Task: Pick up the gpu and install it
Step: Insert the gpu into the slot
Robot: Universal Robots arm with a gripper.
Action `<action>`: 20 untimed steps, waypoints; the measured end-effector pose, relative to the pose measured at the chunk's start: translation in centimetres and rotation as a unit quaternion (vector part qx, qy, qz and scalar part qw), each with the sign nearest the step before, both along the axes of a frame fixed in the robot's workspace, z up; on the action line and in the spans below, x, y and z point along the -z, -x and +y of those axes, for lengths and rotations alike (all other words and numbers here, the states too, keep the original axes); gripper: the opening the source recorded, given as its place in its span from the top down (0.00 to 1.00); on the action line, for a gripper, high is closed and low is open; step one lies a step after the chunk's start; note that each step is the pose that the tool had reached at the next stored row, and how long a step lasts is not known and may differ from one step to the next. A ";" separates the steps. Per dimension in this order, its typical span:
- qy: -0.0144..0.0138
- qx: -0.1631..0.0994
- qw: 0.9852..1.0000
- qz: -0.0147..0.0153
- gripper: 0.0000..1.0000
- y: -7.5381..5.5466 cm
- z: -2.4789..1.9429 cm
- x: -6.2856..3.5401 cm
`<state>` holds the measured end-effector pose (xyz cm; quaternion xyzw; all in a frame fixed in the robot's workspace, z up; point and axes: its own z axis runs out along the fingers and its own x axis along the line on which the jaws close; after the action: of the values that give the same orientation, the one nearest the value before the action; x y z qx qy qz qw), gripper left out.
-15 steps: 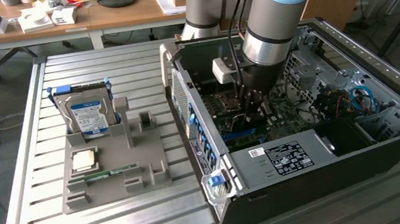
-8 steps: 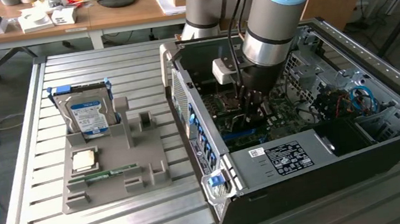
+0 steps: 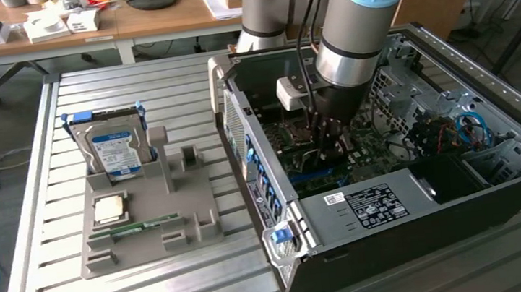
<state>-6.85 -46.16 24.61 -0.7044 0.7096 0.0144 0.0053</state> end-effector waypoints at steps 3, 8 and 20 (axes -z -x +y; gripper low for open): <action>0.000 0.000 1.000 0.000 0.74 0.0 -0.01 0.06; 0.000 0.000 1.000 0.000 0.74 0.0 -0.01 0.17; 0.000 0.000 1.000 0.000 0.74 0.0 0.00 0.17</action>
<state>-6.87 -46.17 24.44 -0.7044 0.7096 0.0144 0.0052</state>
